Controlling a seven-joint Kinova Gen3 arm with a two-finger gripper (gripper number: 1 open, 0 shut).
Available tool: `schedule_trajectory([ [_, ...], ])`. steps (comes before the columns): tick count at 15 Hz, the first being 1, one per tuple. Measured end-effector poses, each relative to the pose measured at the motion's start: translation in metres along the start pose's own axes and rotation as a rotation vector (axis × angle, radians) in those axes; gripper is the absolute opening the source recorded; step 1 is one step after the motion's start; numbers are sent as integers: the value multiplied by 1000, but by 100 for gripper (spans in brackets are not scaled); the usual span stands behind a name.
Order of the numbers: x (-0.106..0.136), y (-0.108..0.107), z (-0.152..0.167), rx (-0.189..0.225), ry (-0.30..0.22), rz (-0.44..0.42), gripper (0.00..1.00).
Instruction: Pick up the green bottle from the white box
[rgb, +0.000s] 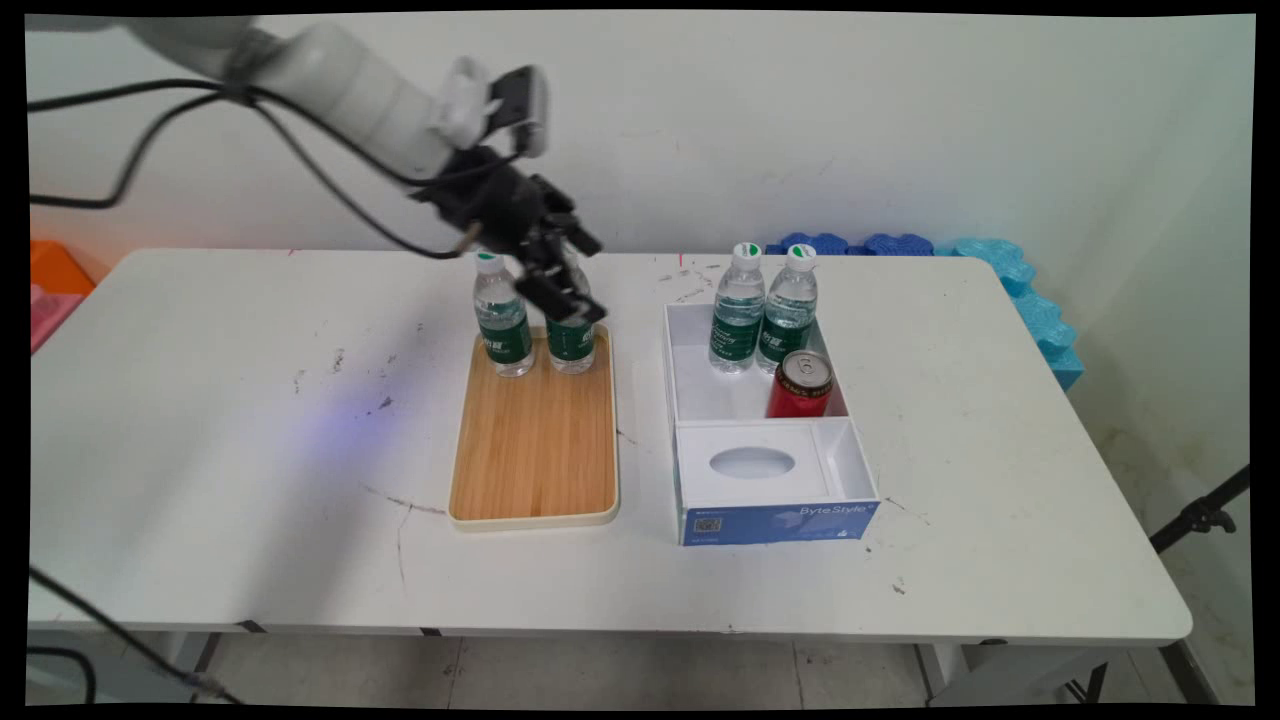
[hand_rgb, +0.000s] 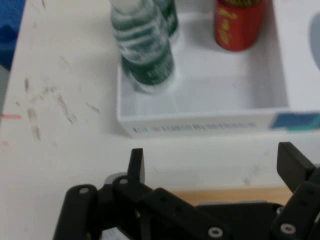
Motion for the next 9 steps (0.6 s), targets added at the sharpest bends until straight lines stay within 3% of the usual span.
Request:
schedule_trajectory([
  [4, 29, -21, 49, 31, 7, 2, 100],
  [9, 56, -39, 108, 32, 10, -4, 100],
])
